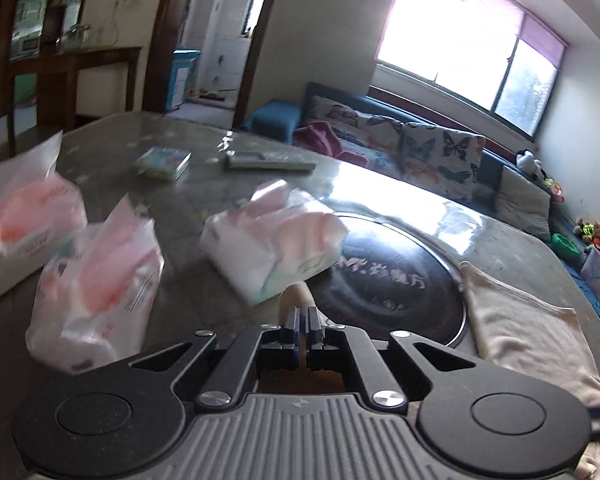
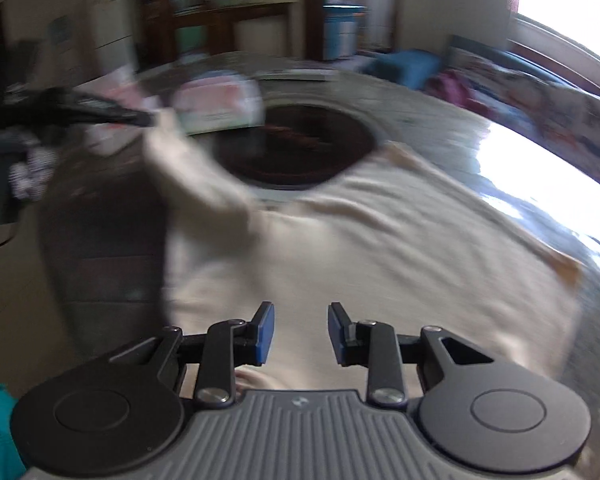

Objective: Fold clothes

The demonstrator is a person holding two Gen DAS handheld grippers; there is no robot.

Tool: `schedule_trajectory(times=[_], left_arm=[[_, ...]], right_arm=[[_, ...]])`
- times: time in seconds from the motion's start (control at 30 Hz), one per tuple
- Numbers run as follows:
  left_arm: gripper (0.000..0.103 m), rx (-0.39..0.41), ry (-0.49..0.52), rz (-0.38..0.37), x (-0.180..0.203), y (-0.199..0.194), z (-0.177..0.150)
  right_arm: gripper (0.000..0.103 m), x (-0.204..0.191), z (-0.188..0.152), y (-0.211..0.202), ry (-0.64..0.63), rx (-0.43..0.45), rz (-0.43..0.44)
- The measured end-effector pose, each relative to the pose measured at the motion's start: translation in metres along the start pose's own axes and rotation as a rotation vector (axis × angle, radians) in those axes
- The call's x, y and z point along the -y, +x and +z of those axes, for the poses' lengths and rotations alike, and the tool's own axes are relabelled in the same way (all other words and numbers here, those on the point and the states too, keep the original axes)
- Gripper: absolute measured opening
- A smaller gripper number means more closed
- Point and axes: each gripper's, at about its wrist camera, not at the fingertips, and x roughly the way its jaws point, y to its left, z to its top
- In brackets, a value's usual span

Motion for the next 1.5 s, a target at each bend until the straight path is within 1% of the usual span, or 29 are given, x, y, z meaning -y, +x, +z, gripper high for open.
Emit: schedule_trajectory(times=[0.07, 0.13, 0.27, 0.33, 0.37, 0.43, 0.47, 0.5, 0.53, 0.57, 0.6, 0.63, 0.67, 0.7, 0.77, 0.8, 0.9, 0.97, 1.0, 1.13, 1.2, 1.23, 1.27, 1.4, 1.5], left_arm=[[0.003, 0.002, -0.007, 0.011, -0.002, 0.001, -0.003], [0.003, 0.005, -0.015, 0.012, -0.004, 0.002, -0.005], [0.003, -0.004, -0.014, -0.004, -0.007, 0.002, -0.008], [0.004, -0.019, -0.009, -0.009, -0.008, 0.004, -0.009], [0.007, -0.028, -0.007, -0.009, -0.008, 0.004, -0.01], [0.014, -0.037, 0.005, 0.002, -0.007, 0.006, -0.013], [0.027, -0.04, 0.015, 0.015, -0.005, 0.007, -0.014], [0.042, -0.046, 0.022, 0.028, -0.004, 0.009, -0.015], [0.047, -0.054, 0.024, 0.041, -0.003, 0.013, -0.016], [0.048, -0.063, 0.027, 0.053, -0.002, 0.016, -0.017], [0.046, -0.072, 0.029, 0.065, -0.002, 0.02, -0.018], [0.045, -0.079, 0.029, 0.067, -0.002, 0.023, -0.019], [0.037, -0.087, 0.029, 0.069, -0.001, 0.027, -0.02], [0.017, -0.092, 0.03, 0.073, -0.001, 0.03, -0.021], [0.006, -0.073, 0.051, 0.095, -0.001, 0.032, -0.023], [0.004, -0.061, 0.043, 0.103, -0.004, 0.03, -0.022], [0.004, -0.011, 0.021, 0.127, -0.011, 0.016, -0.02], [0.004, 0.036, 0.008, 0.145, -0.016, 0.001, -0.017], [0.004, 0.043, 0.009, 0.155, -0.018, -0.004, -0.017], [0.004, 0.035, 0.021, 0.203, -0.029, -0.009, -0.023], [0.004, 0.011, -0.003, 0.202, -0.036, -0.008, -0.025], [0.004, -0.001, -0.013, 0.201, -0.039, -0.007, -0.027], [0.004, -0.01, -0.006, 0.199, -0.039, -0.007, -0.028], [0.009, -0.024, 0.009, 0.189, -0.034, -0.006, -0.029], [0.012, -0.013, -0.008, 0.193, -0.029, -0.007, -0.025]], right_arm=[[0.029, -0.02, 0.005, 0.01, -0.065, -0.007, 0.05], [0.029, -0.035, 0.009, 0.018, -0.116, -0.014, 0.076], [0.029, -0.064, 0.008, 0.034, -0.222, -0.051, 0.05], [0.029, -0.07, 0.006, 0.037, -0.245, -0.068, 0.034], [0.029, -0.071, 0.004, 0.038, -0.251, -0.071, 0.026], [0.027, -0.073, 0.003, 0.037, -0.253, -0.066, 0.012], [0.025, -0.072, 0.003, 0.037, -0.247, -0.066, 0.007], [0.025, -0.072, 0.003, 0.037, -0.241, -0.065, 0.003], [0.025, -0.072, 0.003, 0.038, -0.234, -0.065, -0.001], [0.025, -0.071, 0.004, 0.038, -0.229, -0.066, -0.001], [0.025, -0.071, 0.004, 0.039, -0.227, -0.066, 0.002], [0.022, -0.071, 0.005, 0.039, -0.227, -0.066, 0.003], [0.017, -0.07, 0.005, 0.04, -0.225, -0.065, 0.006], [0.015, -0.07, 0.006, 0.04, -0.22, -0.065, 0.01], [0.008, -0.069, 0.007, 0.04, -0.21, -0.063, 0.018], [0.007, -0.068, 0.008, 0.039, -0.202, -0.063, 0.027], [0.006, -0.064, 0.01, 0.033, -0.178, -0.058, 0.079], [0.006, -0.065, 0.01, 0.028, -0.188, -0.054, 0.11], [0.006, -0.067, 0.008, 0.028, -0.202, -0.055, 0.123], [0.006, -0.077, 0.001, 0.035, -0.242, -0.069, 0.172], [0.009, -0.078, 0.001, 0.034, -0.233, -0.055, 0.177], [0.014, -0.076, 0.002, 0.032, -0.218, -0.051, 0.184], [0.016, -0.071, 0.001, 0.027, -0.196, -0.047, 0.179], [0.017, -0.051, -0.01, -0.001, -0.115, -0.022, 0.108], [0.017, -0.024, -0.025, -0.026, -0.011, -0.011, -0.004]])
